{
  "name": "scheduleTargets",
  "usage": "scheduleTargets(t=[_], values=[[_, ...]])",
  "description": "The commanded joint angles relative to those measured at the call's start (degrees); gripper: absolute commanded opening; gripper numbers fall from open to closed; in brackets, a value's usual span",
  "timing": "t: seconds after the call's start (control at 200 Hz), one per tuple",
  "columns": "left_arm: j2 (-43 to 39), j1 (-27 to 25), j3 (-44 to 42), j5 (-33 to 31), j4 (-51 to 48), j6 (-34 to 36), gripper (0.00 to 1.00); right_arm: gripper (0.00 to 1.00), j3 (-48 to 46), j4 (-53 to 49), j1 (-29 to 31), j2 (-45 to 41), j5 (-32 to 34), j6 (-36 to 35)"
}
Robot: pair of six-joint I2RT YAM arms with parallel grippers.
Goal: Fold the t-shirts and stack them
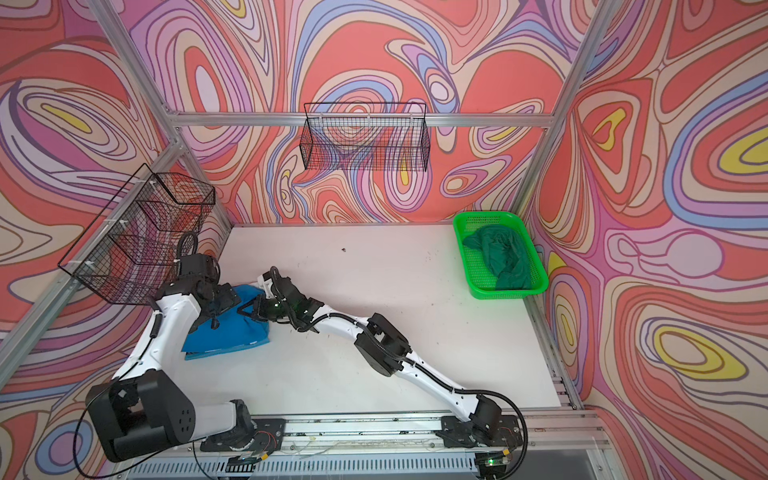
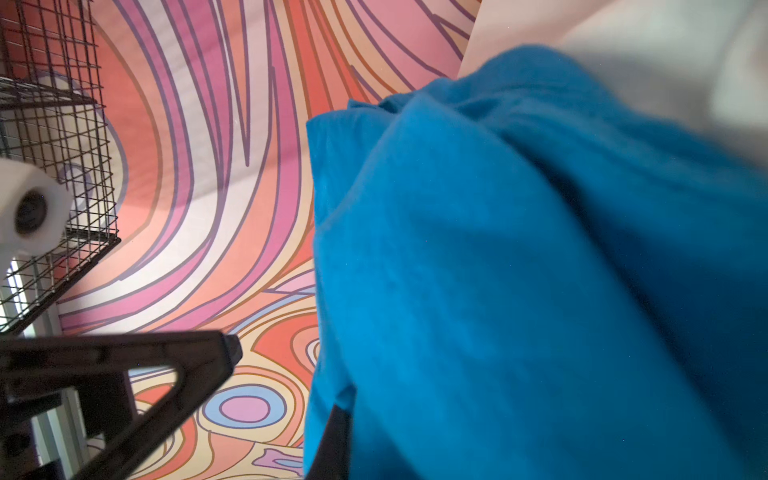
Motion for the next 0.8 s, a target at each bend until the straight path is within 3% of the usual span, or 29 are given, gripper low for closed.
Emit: scheduleTargets(t=[0.0,0.145,0.315,0.531,0.661,0.796], values=[[-5.29,-0.92,1.16,-6.92,4.97,-3.17,1.0,0.0,1.65,-1.01,0.17,1.76,1.38,-0.65],[-6.53,-2.61,0.19,-6.36,6.23,-2.04,1.0,0.0,-0.95,-2.58,0.17,-0.83,2.57,-2.39],[-7.0,-4.48,-0.01,-5.48,6.69,-1.15,1.0,0.35,-7.4,-2.91,-0.24,-6.24,3.87,-5.32],[-8.03,-5.52,-0.77,-4.4,8.12,-0.27,1.0,0.58,-16.38,-3.83,-1.66,-14.38,6.96,-8.99],[-8.65,-5.83,-1.26,-3.97,8.81,0.08,1.0,0.65,-21.78,-3.94,-2.84,-19.35,7.43,-11.05],[-9.57,-6.26,-2.03,-2.87,10.18,0.77,1.0,0.67,-27.14,-7.1,-3.74,-25.79,10.11,-14.26]])
